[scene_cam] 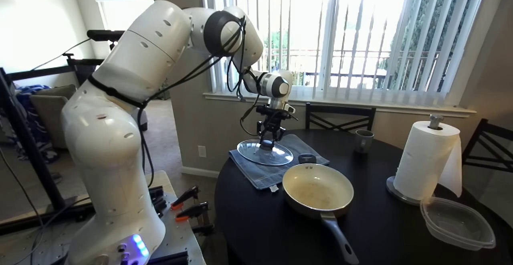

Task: Remove the glass lid from the grey pan and then out it on the blue towel

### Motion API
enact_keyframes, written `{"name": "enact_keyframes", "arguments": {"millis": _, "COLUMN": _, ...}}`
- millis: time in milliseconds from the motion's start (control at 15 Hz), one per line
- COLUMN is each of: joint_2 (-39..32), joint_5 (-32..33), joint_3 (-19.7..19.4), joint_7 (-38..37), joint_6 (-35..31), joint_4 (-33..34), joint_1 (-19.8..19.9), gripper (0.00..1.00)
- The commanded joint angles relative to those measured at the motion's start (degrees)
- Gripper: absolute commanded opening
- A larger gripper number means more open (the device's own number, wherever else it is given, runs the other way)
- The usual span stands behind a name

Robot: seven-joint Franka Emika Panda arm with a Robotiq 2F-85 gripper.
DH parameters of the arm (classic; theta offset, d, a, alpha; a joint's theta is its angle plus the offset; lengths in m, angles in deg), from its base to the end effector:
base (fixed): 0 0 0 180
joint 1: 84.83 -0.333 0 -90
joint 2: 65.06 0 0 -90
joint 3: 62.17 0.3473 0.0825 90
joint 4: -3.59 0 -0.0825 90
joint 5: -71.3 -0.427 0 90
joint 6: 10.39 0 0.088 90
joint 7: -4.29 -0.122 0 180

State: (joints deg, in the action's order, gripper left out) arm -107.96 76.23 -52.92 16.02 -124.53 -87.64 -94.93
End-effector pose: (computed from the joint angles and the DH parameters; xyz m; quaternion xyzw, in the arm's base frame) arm 0.6689 0.2171 0.1536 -0.9461 -0.2758 0.1693 0.0107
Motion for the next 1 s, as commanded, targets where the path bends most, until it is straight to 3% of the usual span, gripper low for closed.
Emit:
{"name": "enact_keyframes", "arguments": {"millis": 0, "joint_2": -1.10, "joint_5": 0.40, "joint_3": 1.32, "joint_7": 5.26, "joint_6": 2.21, "joint_4": 3.33, "joint_1": 0.22, "gripper": 0.33}}
{"name": "enact_keyframes", "arguments": {"millis": 400, "joint_2": -2.32, "joint_5": 4.98, "joint_3": -0.63, "joint_7": 4.87, "joint_6": -3.58, "joint_4": 3.80, "joint_1": -0.83, "gripper": 0.33}}
{"name": "enact_keyframes", "arguments": {"millis": 933, "joint_2": -5.17, "joint_5": 5.67, "joint_3": -0.89, "joint_7": 3.89, "joint_6": -9.72, "joint_4": 4.06, "joint_1": -0.86, "gripper": 0.33}}
